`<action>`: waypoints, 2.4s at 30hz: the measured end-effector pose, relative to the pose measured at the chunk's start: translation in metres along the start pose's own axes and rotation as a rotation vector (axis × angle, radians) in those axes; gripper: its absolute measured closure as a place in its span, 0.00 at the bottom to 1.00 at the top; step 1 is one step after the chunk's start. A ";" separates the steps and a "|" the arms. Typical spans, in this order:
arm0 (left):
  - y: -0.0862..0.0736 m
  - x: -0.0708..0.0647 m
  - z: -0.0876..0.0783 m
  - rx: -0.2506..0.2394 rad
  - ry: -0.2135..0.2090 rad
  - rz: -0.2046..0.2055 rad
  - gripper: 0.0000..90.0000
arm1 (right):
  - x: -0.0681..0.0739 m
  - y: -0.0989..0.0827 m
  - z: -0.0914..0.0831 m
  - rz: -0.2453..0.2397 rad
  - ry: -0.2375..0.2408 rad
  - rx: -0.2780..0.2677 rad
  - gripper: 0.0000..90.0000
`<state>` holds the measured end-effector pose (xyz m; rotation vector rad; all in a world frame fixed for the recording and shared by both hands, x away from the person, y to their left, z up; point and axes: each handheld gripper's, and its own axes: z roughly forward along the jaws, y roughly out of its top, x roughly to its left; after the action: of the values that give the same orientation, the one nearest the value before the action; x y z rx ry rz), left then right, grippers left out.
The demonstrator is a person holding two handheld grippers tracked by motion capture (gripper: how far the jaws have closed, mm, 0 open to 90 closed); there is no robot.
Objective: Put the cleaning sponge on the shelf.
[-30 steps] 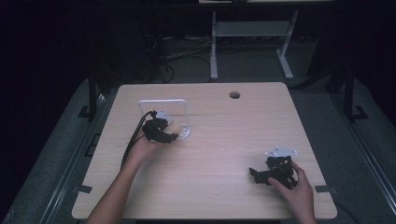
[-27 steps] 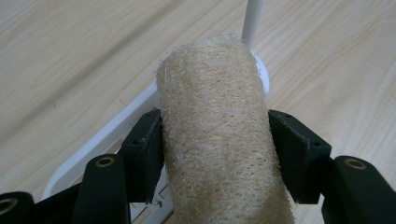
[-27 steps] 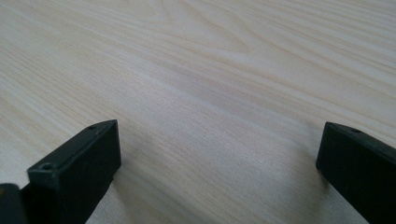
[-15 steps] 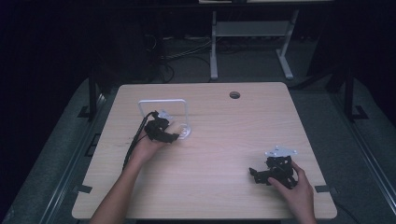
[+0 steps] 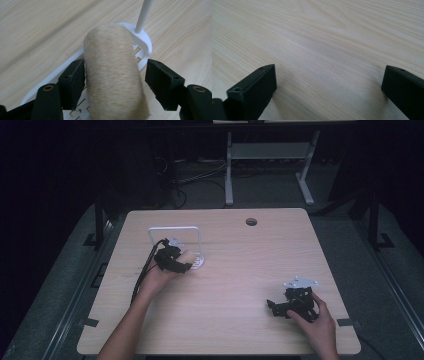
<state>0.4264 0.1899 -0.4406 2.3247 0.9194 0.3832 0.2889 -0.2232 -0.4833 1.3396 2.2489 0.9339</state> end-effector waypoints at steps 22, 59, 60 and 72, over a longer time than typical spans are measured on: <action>0.005 -0.017 -0.053 -0.112 -0.022 0.000 0.65 | 0.000 0.000 0.000 0.000 0.000 0.000 0.00; -0.033 -0.015 -0.027 -0.014 -0.076 -0.030 1.00 | 0.000 0.000 0.000 0.001 0.000 0.001 0.00; -0.034 -0.014 -0.028 -0.015 -0.070 -0.034 1.00 | 0.000 0.000 0.000 0.000 0.000 0.000 0.00; -0.040 0.005 -0.032 -0.031 0.000 -0.082 1.00 | 0.000 0.000 0.000 0.001 0.000 0.000 0.00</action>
<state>0.3940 0.2299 -0.4413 2.2505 0.9984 0.3607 0.2889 -0.2231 -0.4832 1.3404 2.2490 0.9341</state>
